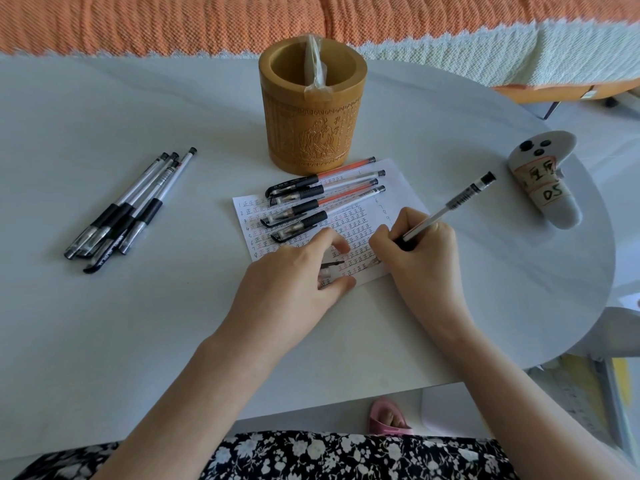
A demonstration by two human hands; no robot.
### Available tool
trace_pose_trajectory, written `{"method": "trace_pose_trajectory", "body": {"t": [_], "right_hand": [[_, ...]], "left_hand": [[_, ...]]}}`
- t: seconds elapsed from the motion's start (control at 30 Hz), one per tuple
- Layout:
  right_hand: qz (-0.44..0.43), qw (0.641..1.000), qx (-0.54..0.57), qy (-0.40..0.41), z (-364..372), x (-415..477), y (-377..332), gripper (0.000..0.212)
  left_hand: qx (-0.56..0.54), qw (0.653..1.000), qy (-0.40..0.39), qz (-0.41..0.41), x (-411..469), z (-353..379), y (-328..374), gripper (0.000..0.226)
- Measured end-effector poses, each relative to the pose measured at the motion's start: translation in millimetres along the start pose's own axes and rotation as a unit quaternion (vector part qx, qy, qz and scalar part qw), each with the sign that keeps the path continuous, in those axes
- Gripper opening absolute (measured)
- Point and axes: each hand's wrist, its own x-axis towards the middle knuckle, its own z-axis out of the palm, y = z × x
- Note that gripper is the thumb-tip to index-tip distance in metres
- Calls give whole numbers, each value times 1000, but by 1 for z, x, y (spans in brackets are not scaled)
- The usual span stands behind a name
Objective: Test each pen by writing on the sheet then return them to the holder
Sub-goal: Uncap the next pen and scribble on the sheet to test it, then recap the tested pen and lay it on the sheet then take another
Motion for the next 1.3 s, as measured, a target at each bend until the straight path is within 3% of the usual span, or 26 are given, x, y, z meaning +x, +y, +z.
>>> {"method": "trace_pose_trajectory", "body": {"t": [0.5, 0.7, 0.83, 1.1, 1.3], "right_hand": [[4, 1000, 9, 4, -1, 1, 0, 34], [55, 987, 145, 27, -7, 9, -6, 42], [72, 969, 234, -6, -7, 12, -12, 42], [86, 961, 244, -99, -6, 11, -17, 42], [83, 959, 246, -116, -9, 10, -19, 42]], "left_hand": [[-11, 1000, 0, 23, 0, 0, -2, 28], [-183, 981, -51, 31, -1, 1, -3, 19], [-231, 968, -88, 50, -2, -3, -3, 21], [-256, 961, -76, 74, -3, -5, -1, 32], [-265, 960, -55, 75, -3, -6, 0, 35]]}}
